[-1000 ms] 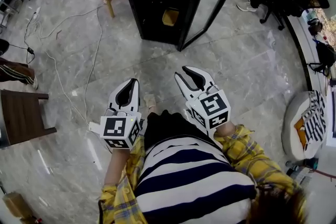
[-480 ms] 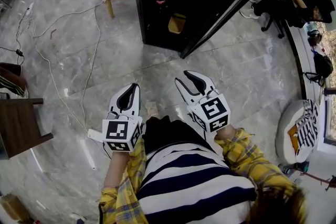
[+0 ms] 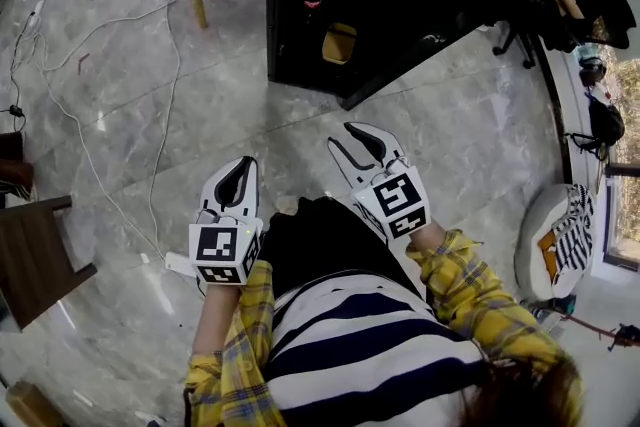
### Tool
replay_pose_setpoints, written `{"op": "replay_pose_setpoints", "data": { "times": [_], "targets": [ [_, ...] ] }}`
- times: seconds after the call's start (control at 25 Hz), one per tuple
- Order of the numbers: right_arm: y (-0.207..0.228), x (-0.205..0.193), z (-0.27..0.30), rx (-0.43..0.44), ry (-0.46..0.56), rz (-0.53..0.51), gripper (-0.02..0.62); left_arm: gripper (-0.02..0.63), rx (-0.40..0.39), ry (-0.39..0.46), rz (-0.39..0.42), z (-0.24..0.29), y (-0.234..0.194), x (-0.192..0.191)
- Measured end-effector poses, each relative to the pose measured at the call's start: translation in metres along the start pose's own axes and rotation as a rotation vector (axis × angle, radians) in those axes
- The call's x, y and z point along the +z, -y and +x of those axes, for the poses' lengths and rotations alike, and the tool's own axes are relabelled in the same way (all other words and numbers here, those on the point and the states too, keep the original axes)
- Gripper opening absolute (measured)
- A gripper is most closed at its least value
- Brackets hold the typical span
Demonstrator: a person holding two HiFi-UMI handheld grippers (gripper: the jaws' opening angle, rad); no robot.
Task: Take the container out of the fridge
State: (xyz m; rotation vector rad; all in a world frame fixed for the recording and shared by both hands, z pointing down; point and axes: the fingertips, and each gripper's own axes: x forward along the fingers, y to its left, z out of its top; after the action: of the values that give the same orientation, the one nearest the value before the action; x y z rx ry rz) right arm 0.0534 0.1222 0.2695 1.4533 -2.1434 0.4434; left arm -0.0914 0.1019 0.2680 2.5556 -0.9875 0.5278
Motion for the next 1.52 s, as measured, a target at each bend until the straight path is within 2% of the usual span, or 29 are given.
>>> {"op": "replay_pose_setpoints", "data": {
  "times": [0.4,0.8,1.0,1.52],
  "targets": [
    [0.022,-0.018,0.062,0.038,-0.081,-0.199,0.129,0.023,0.035,-0.024,0.020,0.034,-0.020,-0.020],
    [0.074,-0.064,0.128,0.119,-0.162,-0.373,0.129,0.023,0.182,-0.052,-0.081,0.092,-0.030,-0.051],
    [0.100,-0.089,0.165,0.130,-0.195,-0.392,0.129,0.023,0.189,-0.090,-0.113,0.126,-0.030,-0.077],
    [0.149,-0.156,0.252,0.090,-0.289,-0.402,0.129,0.023,0.224,-0.141,-0.175,0.205,-0.048,-0.140]
  ]
}}
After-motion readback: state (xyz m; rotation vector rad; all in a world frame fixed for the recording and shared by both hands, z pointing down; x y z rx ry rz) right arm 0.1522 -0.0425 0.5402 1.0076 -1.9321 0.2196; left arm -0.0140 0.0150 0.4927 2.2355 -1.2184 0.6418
